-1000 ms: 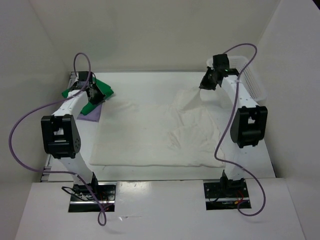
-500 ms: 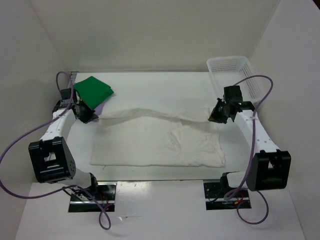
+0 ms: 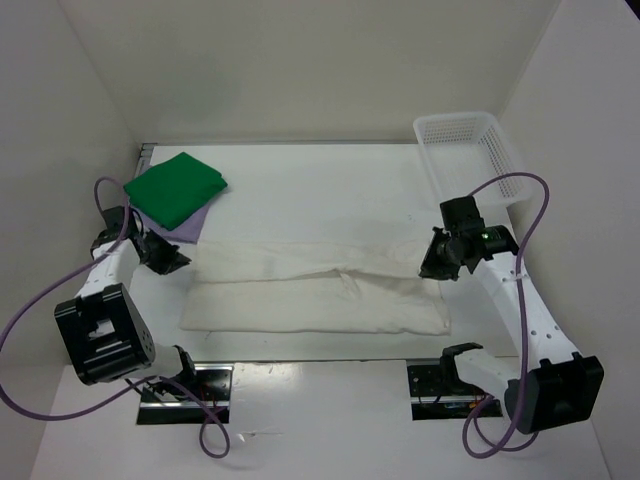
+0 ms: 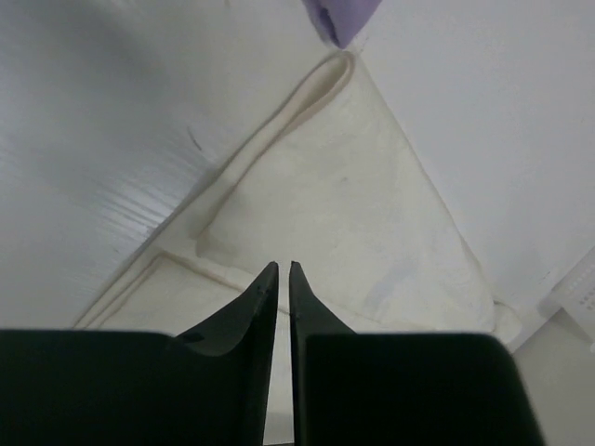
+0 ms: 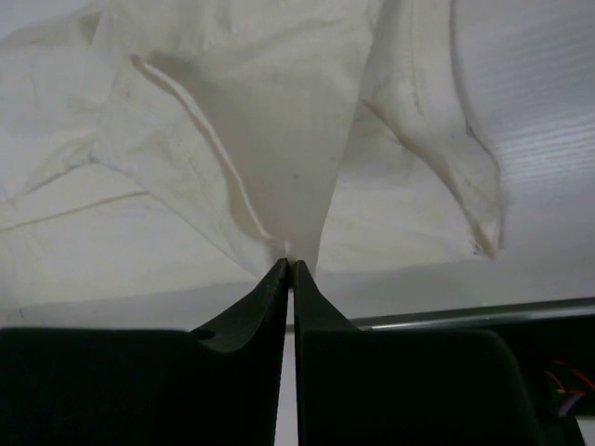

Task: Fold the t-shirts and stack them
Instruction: Fold the other side of the tshirt into a rectangle

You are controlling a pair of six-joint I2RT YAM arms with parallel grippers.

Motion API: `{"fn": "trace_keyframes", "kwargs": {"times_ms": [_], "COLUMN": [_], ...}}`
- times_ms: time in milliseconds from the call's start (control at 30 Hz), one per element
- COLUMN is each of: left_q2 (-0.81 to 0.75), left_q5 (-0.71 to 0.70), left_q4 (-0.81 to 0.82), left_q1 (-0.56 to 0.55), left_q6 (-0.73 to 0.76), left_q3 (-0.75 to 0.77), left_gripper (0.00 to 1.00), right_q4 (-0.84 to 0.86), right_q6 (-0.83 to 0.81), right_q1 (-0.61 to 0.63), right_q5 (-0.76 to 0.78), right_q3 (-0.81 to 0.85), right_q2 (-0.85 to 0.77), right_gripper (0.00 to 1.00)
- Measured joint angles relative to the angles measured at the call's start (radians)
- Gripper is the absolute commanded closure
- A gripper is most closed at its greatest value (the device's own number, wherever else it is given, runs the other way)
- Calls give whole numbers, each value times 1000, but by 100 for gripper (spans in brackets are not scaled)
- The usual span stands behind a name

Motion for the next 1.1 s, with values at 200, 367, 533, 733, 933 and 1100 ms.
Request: {"fn": "trace_keyframes", "kwargs": {"times_ms": [200,367,533,733,933,1100], "left_q2": [-66,-144,-106,54,142,146], "left_q5": [0,2,23,26,16,13], "left_q4": [-51,-41,48,120,144,152], "left_q1": [49,-5,-205,-394,-404,-404], "left_q6": [6,5,-15,-21,-21,-21], "left_q3": [-9,7,12,27,-1,-9], "left_gripper": [61,59,59,59,59,59], "right_q4": [-113,-123,85,371,478,520], "right_q6": [39,40,46,57,48,47], "right_q1": [41,50,85,177,206,217], "right_q5": [55,58,6,7,15,14], "right_q3": [5,55,61,63,63,67], "right_q2": [-61,-23,149,453,570,587], "right_gripper": [70,74,100,54,46,52]}}
